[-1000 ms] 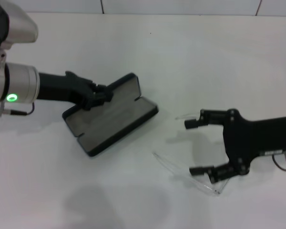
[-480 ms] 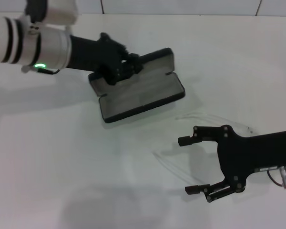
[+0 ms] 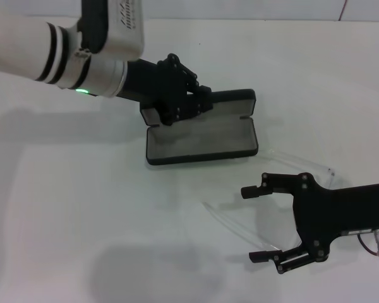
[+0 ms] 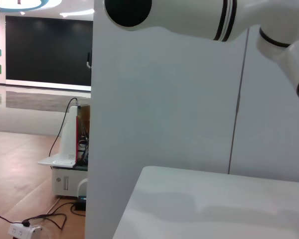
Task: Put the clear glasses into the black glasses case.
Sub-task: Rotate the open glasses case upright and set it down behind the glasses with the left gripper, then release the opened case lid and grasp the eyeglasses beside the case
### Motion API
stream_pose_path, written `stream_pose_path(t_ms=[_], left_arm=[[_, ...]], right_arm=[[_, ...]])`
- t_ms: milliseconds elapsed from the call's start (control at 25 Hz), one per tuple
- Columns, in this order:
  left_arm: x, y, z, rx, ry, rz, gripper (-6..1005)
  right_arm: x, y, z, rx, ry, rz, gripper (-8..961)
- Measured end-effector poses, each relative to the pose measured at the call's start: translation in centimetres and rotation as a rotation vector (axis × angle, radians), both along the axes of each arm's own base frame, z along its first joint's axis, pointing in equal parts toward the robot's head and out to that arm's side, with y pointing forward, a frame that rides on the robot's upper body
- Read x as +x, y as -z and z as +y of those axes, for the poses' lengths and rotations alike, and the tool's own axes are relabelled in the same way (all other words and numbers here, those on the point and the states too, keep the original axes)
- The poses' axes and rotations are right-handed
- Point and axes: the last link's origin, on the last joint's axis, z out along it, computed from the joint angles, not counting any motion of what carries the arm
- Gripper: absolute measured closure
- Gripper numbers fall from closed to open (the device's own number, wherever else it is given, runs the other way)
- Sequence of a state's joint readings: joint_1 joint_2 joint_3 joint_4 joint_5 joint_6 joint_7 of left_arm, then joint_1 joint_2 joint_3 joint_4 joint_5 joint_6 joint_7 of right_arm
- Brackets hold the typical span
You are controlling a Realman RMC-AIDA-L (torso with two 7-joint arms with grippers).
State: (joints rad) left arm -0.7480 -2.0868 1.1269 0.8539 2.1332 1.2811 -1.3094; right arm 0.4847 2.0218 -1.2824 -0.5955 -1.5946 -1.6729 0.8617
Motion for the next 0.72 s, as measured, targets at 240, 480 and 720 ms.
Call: stream_pose_path(t_ms=[240,480,720], left_arm=[[-0.2,0.3,0.0,0.000,0.023,0.046,745],[-0.6,0.4,-0.3,-0.009,0.016,0.048,732],[0.2,-0.2,-1.0,-0.012,-0.019,-0.100,605]], right_arm=[[0.0,0.0,0.0,0.002,-0.001,-0.001,82],[0.1,0.0,0.0,0.002,-0.001,-0.003,82],[0.1,-0.4,0.4,0.021,0.018,0.007,83]])
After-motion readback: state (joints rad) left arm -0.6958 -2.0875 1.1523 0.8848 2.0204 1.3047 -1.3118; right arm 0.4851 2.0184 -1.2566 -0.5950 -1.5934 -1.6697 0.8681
